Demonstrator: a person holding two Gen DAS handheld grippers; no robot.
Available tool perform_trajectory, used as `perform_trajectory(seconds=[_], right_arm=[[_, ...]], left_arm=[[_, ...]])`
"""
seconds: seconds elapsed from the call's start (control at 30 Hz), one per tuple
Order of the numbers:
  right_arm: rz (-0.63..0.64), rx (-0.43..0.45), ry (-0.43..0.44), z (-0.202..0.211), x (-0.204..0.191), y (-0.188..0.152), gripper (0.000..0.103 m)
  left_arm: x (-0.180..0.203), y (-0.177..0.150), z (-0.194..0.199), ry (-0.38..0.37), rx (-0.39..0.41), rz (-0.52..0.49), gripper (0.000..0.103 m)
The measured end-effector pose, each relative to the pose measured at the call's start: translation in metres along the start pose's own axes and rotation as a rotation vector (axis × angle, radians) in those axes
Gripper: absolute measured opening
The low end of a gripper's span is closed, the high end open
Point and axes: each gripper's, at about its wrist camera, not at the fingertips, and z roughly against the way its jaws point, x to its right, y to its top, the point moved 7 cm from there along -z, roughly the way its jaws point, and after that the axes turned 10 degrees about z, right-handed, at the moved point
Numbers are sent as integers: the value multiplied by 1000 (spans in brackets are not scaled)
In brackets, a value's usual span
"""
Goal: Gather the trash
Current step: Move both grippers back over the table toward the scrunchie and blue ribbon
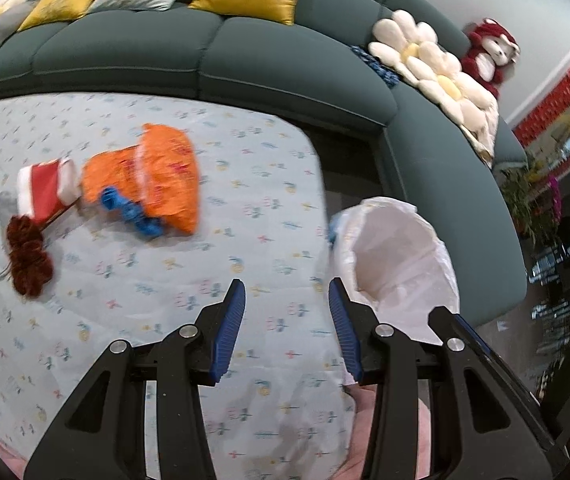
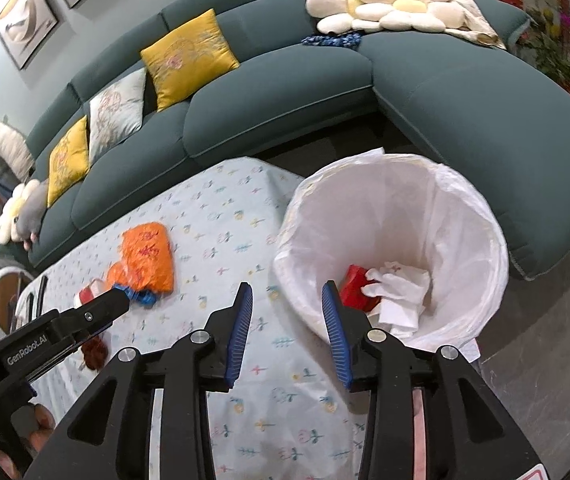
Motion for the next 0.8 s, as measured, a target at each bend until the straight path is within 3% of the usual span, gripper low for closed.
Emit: perform_trajectory(seconds=[0.63, 0.8], right_arm=[[169, -92, 57, -23, -103, -40, 37], [207, -120, 71, -32, -130, -48, 37]], left_arm=[[-162, 1, 27, 102, 40, 263, 42], [-197, 2, 32, 123, 49, 324, 47]])
